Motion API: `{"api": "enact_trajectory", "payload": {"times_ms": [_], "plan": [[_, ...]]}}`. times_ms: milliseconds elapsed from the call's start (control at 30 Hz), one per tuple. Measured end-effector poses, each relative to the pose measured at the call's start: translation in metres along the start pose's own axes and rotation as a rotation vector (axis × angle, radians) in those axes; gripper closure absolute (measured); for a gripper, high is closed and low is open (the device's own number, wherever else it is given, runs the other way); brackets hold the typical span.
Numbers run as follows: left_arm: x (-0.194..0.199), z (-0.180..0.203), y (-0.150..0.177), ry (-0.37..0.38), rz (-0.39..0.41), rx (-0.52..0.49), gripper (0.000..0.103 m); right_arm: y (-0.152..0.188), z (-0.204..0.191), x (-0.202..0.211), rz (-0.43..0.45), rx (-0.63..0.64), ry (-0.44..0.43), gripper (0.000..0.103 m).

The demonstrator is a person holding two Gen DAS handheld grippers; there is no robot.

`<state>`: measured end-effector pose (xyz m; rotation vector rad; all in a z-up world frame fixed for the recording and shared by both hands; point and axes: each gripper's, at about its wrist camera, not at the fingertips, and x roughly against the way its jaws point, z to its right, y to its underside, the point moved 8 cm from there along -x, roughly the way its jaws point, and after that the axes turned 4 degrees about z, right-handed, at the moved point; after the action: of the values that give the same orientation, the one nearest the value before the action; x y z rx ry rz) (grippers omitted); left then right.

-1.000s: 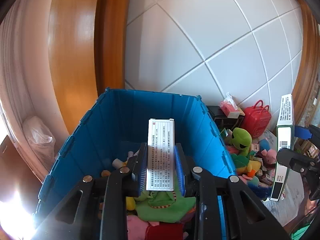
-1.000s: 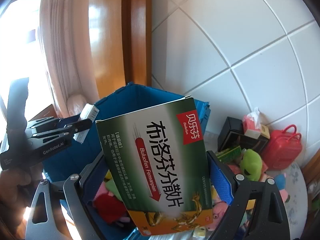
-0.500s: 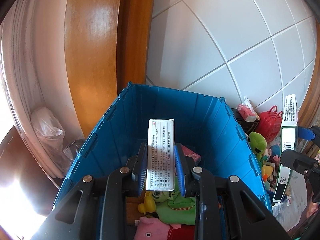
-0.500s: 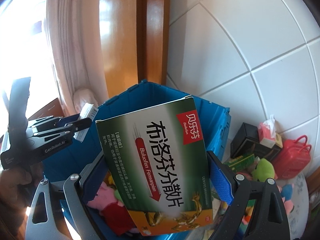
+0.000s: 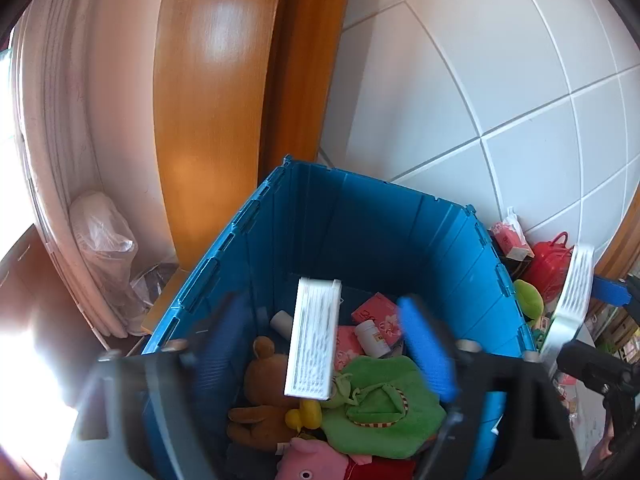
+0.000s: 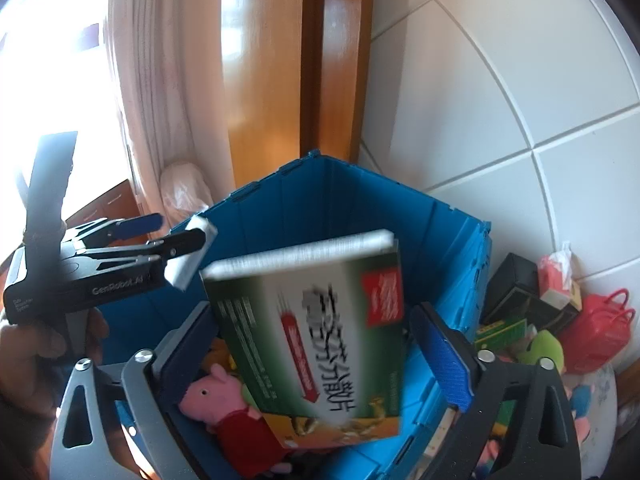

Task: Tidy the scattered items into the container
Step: 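Open left tool dropping the leaflet while right tool releases the medicine box, then move both tools back from the crate over the pile of items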

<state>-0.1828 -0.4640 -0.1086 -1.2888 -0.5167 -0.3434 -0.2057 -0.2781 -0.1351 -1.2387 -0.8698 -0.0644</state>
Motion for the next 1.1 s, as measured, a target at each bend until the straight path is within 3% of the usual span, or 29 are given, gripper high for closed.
{"api": "enact_trajectory", "payload": {"times_ms": [600, 900, 1100], "plan": [[0.015, 0.026, 0.001, 0.043, 0.025, -0.021, 0.0, 0.019, 0.025, 0.026, 0.019, -0.053, 0.056, 0.0], [0.037, 0.087, 0.013, 0.111, 0.012, -0.102, 0.0, 0.049, 0.056, 0.068, 0.06, -0.102, 0.077, 0.0], [0.046, 0.142, 0.032, 0.164, -0.015, -0.151, 0.0, 0.082, 0.105, 0.103, 0.068, -0.171, 0.135, 0.0]]}}
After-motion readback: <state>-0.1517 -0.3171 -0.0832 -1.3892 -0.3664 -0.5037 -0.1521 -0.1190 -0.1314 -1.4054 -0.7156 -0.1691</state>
